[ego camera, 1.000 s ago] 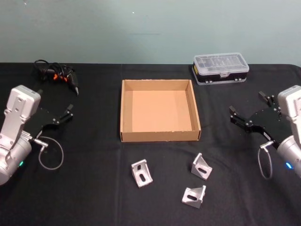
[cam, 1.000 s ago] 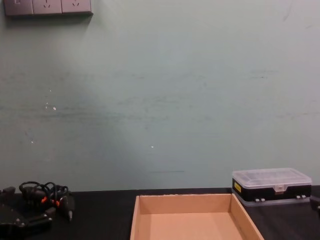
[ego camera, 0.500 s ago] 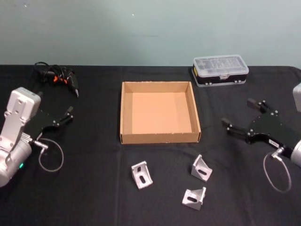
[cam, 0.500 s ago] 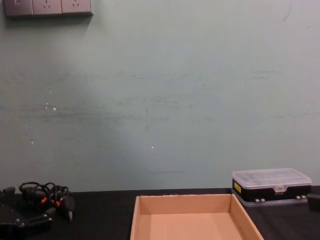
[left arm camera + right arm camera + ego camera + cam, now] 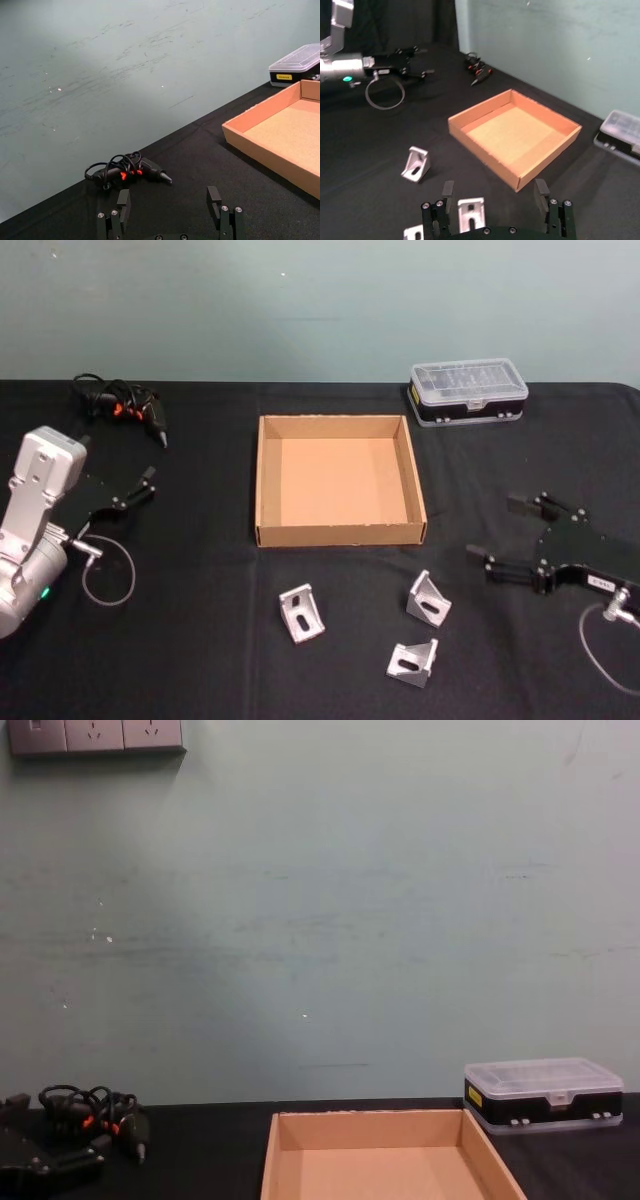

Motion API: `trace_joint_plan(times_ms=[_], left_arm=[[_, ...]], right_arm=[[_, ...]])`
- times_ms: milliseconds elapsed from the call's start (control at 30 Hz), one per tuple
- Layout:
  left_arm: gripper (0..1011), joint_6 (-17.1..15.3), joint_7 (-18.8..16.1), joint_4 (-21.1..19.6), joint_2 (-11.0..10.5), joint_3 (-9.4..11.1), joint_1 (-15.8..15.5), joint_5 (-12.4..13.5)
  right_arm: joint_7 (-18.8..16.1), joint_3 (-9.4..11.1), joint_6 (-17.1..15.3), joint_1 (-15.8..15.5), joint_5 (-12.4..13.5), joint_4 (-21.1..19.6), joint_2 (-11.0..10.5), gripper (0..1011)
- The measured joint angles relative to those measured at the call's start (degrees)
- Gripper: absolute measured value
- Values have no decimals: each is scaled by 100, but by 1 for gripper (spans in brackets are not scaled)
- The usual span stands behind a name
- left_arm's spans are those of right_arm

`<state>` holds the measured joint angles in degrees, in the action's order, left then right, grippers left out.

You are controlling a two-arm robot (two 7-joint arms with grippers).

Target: Use one hand to pick up the angle iron from the table and place it into the box.

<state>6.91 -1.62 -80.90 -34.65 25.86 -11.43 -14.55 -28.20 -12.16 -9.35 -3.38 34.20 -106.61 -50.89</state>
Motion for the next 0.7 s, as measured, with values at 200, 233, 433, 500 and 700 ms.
trace_joint_plan(times_ms=[200,233,433,500,700], left_arm=[[1000,0,0,0,0,0,0,0],[1000,0,0,0,0,0,0,0],[1000,0,0,0,0,0,0,0],[1000,0,0,0,0,0,0,0],[1000,0,0,0,0,0,0,0]], right_arm=[[-187,-30,-109,-130,46,-86,-157,1000],[-223,-54,-122,-158,52,-112,-188,1000],[-324,-170,-223,-233,80,-190,-288,1000],[-337,-207,-254,-242,80,-203,-310,1000],[-387,-379,-364,-241,40,-236,-388,1000]])
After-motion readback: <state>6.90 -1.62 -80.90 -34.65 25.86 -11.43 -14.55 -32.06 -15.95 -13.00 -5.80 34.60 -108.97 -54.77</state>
